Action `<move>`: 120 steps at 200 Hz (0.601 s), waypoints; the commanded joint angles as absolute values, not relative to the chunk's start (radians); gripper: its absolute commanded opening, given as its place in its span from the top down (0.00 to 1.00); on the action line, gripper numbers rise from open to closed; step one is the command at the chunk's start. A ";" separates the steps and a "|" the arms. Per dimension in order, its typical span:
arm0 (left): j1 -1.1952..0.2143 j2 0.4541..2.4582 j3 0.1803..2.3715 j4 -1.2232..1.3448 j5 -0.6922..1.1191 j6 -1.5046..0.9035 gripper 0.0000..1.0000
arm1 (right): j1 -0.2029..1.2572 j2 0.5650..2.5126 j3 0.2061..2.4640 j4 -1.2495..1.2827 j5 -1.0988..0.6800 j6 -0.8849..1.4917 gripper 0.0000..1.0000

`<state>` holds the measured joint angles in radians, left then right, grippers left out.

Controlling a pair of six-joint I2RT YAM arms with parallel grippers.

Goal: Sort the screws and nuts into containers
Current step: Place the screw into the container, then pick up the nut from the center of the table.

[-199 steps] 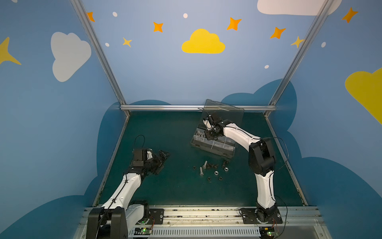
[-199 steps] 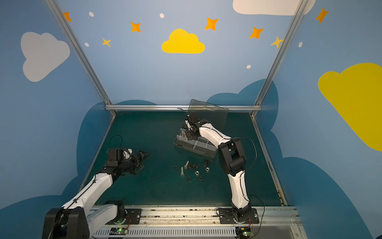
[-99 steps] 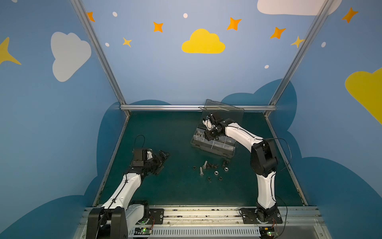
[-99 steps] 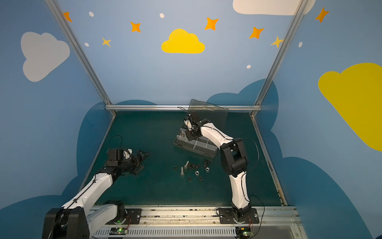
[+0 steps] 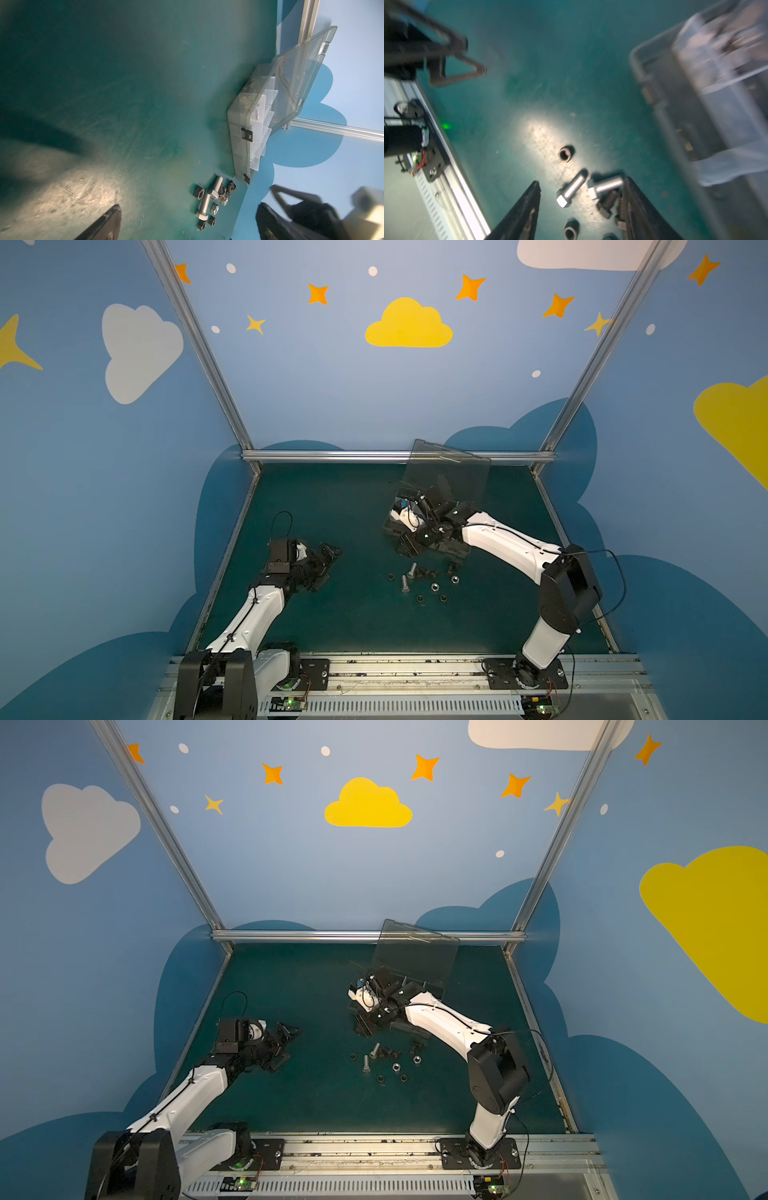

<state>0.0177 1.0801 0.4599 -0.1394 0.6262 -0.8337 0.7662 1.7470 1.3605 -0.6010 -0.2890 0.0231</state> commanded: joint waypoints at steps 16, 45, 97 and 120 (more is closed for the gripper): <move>0.021 1.074 0.476 -0.152 0.630 -0.814 0.00 | 0.843 1.789 1.287 -0.521 -0.301 0.124 0.39; 0.020 1.068 0.473 -0.152 0.627 -0.818 0.00 | 0.897 1.845 1.300 -0.518 -0.251 0.162 0.39; 0.021 1.066 0.472 -0.178 0.598 -0.820 0.00 | 0.978 1.956 1.403 -0.580 -0.095 0.227 0.39; 0.021 1.062 0.468 -0.172 0.602 -0.824 0.00 | 0.997 1.997 1.446 -0.611 -0.054 0.217 0.39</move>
<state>0.0177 1.0775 0.4599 -0.1604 0.6125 -0.8299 0.9771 1.9656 1.3926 -0.5568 -0.1326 0.2039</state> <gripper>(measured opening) 0.998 0.610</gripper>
